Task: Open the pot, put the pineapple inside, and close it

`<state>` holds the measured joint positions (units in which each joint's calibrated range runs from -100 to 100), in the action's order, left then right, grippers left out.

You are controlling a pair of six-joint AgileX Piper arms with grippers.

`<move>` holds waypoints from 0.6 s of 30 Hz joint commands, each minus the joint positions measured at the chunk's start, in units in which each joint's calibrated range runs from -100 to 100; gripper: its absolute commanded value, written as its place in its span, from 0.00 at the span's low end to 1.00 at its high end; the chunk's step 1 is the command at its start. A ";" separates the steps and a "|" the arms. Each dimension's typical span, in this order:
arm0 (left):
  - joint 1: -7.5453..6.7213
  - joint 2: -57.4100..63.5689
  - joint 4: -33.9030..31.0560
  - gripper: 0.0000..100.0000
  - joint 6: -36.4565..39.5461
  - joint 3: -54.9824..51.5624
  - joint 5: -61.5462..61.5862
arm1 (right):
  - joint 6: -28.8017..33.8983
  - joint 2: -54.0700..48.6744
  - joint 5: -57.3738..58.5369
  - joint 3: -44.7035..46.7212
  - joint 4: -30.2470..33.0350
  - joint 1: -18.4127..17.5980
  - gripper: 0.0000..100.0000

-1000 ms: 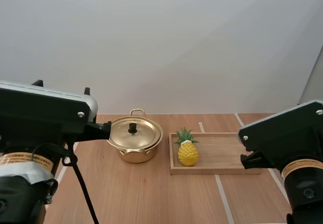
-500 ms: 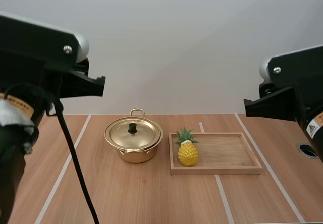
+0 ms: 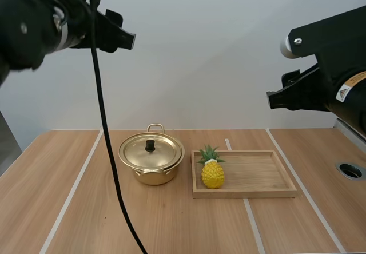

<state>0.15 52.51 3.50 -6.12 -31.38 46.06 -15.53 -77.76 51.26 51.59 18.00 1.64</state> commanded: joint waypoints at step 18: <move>-0.20 -30.97 18.46 1.00 -14.79 26.62 53.94 | -0.54 2.89 7.68 -0.59 -0.53 -0.08 1.00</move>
<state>0.15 24.66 20.97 -20.06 -5.32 99.53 -15.62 -74.70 56.95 51.59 17.65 1.64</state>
